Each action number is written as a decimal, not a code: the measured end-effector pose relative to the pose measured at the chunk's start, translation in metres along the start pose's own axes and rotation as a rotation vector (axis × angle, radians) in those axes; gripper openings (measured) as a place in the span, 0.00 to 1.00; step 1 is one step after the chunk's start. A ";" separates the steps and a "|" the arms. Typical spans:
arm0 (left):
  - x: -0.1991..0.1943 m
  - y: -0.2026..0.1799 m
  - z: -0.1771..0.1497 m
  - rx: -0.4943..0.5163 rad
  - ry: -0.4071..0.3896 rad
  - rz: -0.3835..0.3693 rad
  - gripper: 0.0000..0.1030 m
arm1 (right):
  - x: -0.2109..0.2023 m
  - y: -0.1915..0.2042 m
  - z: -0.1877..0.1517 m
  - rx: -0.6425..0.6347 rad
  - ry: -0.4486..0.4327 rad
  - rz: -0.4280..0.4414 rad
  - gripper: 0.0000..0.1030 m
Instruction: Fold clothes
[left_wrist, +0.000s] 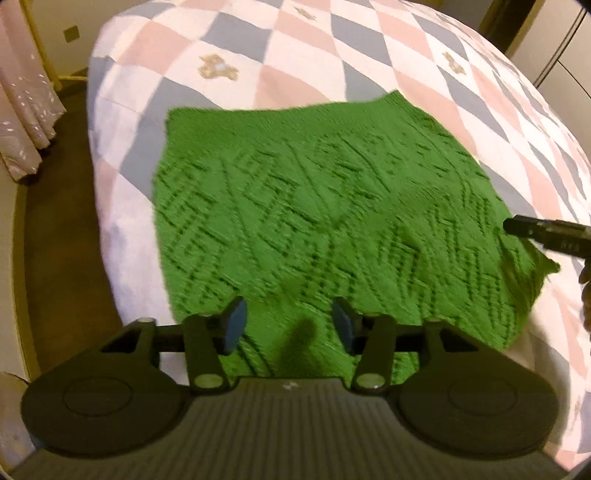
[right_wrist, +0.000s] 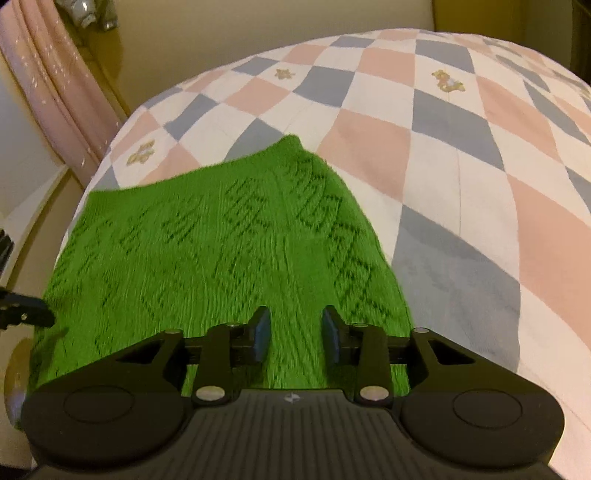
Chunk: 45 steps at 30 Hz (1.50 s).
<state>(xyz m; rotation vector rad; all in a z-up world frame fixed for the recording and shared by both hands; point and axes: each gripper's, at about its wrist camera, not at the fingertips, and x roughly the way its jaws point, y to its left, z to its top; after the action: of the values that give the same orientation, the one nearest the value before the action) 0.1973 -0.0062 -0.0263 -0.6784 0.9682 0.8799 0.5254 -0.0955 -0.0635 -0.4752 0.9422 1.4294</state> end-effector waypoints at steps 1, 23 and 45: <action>0.002 0.004 0.000 -0.008 -0.003 0.007 0.49 | 0.002 -0.002 0.003 0.018 -0.008 0.013 0.43; 0.001 0.044 0.039 0.005 -0.146 -0.144 0.07 | 0.019 0.016 0.048 0.051 -0.166 0.052 0.16; 0.045 0.082 0.112 -0.061 -0.169 -0.039 0.24 | 0.102 0.025 0.113 0.185 -0.165 -0.153 0.49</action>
<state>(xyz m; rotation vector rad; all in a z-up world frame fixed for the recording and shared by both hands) 0.1849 0.1396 -0.0288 -0.6615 0.7779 0.9194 0.5182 0.0579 -0.0714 -0.2807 0.8761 1.2105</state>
